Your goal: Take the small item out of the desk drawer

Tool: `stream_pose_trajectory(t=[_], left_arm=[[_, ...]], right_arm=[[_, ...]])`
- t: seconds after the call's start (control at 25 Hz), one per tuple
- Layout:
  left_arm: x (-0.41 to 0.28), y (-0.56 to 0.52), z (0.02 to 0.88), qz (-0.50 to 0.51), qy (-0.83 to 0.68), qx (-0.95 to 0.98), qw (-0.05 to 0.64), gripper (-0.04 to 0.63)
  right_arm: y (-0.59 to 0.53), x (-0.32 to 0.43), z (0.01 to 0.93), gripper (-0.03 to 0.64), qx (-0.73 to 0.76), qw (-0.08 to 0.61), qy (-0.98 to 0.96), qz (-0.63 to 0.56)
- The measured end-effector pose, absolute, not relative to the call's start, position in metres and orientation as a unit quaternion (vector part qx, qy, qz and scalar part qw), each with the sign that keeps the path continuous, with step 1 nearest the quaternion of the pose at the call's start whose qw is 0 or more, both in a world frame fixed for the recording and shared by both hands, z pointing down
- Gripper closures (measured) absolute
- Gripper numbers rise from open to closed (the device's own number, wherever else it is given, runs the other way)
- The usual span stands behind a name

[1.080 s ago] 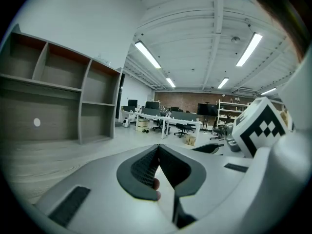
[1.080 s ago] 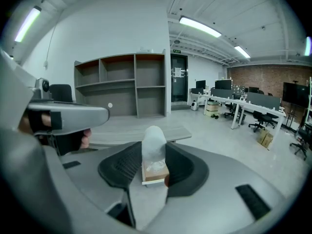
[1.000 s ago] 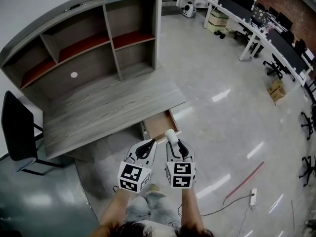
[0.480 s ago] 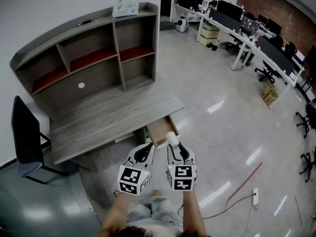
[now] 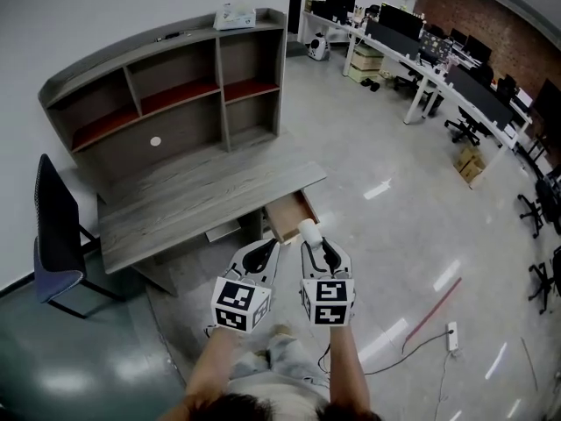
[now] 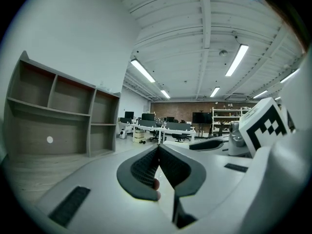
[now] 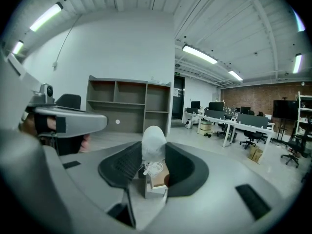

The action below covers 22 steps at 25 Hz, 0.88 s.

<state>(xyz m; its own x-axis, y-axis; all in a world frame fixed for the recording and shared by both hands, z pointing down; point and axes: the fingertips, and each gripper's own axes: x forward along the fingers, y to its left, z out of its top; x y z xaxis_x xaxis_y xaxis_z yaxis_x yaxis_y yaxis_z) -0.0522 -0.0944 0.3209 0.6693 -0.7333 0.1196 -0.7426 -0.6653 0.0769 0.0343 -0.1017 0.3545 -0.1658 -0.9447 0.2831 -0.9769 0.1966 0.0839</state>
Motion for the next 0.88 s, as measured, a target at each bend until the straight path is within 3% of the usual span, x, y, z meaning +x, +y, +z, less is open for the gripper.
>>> stream_pose_trajectory(t=[0.88], left_arm=[[-0.076,-0.029,0.292,0.030,-0.393,0.918,0.041,0.578]], right_arm=[[-0.027,0.006,0.296,0.456,0.634,0.102,-0.766,0.012]])
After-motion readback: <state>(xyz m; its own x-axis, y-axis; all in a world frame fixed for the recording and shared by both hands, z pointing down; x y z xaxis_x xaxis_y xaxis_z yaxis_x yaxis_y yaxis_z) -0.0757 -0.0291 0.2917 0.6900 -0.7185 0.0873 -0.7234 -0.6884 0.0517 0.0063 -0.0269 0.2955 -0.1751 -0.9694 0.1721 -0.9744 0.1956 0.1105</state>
